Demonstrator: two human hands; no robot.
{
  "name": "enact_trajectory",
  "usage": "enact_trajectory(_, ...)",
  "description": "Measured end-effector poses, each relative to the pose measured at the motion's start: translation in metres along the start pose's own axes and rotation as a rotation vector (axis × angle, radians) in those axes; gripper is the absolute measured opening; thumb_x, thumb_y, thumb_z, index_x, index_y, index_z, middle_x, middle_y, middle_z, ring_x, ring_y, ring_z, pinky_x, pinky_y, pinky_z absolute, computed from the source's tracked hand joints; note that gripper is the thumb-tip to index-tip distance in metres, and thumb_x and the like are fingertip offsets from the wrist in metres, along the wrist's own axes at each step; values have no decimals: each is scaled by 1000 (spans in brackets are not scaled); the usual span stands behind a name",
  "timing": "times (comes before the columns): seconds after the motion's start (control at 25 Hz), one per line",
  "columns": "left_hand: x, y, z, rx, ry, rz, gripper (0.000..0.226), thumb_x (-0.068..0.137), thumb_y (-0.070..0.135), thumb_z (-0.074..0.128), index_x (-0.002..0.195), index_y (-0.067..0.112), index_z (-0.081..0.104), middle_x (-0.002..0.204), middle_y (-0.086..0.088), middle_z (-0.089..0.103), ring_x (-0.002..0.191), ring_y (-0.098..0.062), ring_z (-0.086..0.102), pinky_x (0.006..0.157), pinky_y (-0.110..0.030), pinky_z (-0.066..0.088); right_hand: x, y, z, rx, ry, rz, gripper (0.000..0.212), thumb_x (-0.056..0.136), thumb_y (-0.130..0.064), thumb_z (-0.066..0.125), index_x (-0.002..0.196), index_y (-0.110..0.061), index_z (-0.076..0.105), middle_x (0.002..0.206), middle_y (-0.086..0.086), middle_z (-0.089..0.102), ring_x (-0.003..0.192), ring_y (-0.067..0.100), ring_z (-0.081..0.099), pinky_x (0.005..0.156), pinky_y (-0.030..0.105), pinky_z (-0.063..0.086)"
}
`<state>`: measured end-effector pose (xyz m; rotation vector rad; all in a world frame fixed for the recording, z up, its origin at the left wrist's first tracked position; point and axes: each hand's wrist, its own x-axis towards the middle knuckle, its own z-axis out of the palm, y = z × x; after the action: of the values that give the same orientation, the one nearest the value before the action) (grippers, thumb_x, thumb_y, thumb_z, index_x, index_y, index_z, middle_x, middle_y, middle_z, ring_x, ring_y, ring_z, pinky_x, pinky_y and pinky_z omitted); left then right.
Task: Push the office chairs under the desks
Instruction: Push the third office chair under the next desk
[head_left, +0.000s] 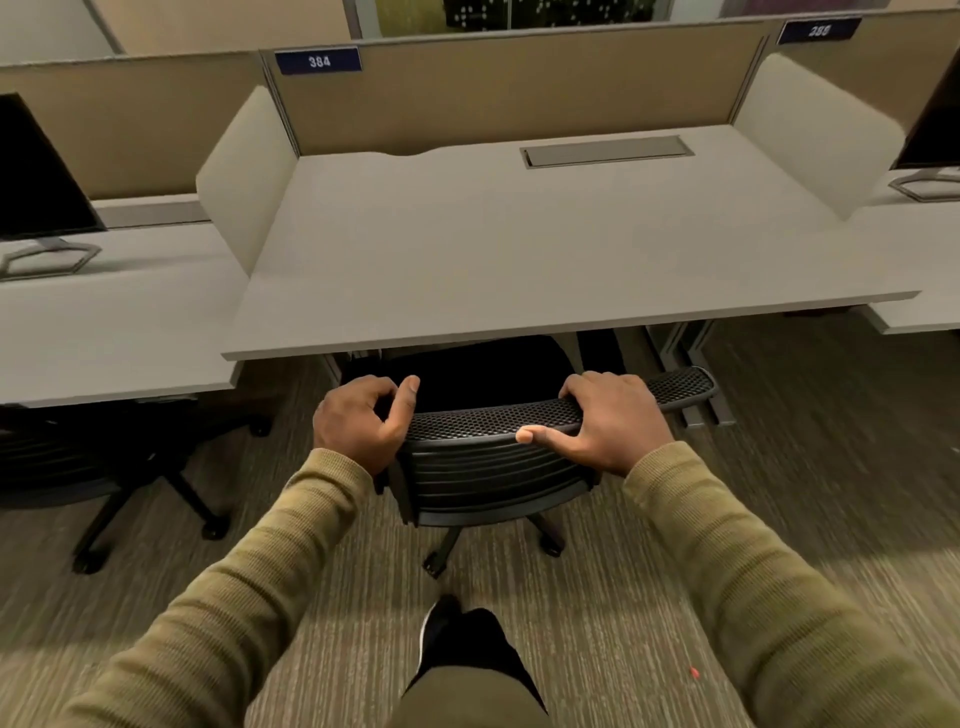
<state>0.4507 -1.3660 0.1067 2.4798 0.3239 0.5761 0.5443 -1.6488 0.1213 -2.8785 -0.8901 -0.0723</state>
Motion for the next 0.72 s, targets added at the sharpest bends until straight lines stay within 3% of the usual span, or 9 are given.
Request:
enact_trajectory(0.24,-2,50,35,-43,-13,77,52,93,60,45,62,22,63,55,8,55,51,-11,53,50,-34,48,-31,60,-2,-39,150,11,90,72,-97,19,99,-24,64,84,-7,61,78,16,58,82,38,45)
enact_trajectory(0.44,16,74,66,-82,-47,92,54,91,63,46,60,22,61,54,9,53,51,-9,52,50,-30,45,-22,102,-6,-43,162,15,86,73,-97,24,97,-26,66,83,-9,62,77,16,58,81,37,45)
enact_trajectory(0.6,40,99,91,-63,-100,66,56,89,67,45,57,21,57,55,7,53,53,-10,52,51,-29,42,-1,142,-14,-120,14,14,94,73,-97,13,115,-29,62,101,-7,63,96,18,58,97,41,38)
enact_trajectory(0.72,61,117,114,-37,-153,56,54,91,64,51,59,21,56,57,7,54,55,-11,52,53,-28,35,18,172,-21,-221,-135,50,104,71,-97,4,138,-32,49,125,-3,58,120,22,50,115,52,20)
